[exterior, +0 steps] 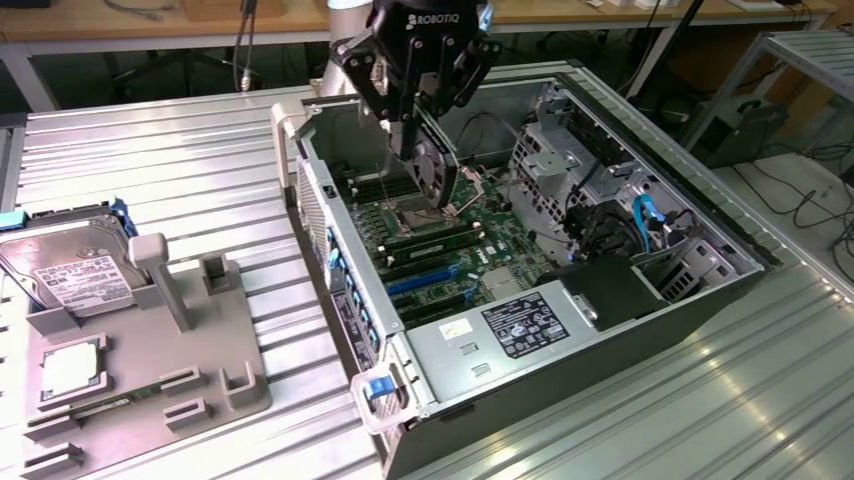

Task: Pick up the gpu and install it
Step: 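Pick up the gpu and move the gpu toward the slot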

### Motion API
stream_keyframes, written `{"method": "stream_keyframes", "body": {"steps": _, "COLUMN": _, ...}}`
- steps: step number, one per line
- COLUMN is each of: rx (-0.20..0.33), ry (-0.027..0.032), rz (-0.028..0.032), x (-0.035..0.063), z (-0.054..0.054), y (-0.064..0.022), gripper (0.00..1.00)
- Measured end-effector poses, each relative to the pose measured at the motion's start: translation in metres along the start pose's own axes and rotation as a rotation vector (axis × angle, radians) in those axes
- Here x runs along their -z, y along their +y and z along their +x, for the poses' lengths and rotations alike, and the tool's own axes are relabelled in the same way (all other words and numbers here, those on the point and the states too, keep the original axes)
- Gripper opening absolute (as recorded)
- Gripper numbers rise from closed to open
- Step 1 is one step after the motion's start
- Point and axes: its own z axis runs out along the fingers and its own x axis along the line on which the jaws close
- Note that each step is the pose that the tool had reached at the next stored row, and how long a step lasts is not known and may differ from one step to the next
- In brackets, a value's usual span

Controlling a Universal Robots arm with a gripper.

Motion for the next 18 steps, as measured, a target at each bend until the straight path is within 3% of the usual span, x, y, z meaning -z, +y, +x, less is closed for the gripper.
{"method": "stream_keyframes", "body": {"steps": 4, "rx": 0.0, "ry": 0.0, "rz": 0.0, "x": -0.0001, "z": -0.015, "y": -0.0007, "gripper": 0.28}}
{"method": "stream_keyframes", "body": {"steps": 18, "rx": 0.0, "ry": 0.0, "rz": 0.0, "x": -0.0002, "z": -0.034, "y": -0.0015, "gripper": 0.28}}
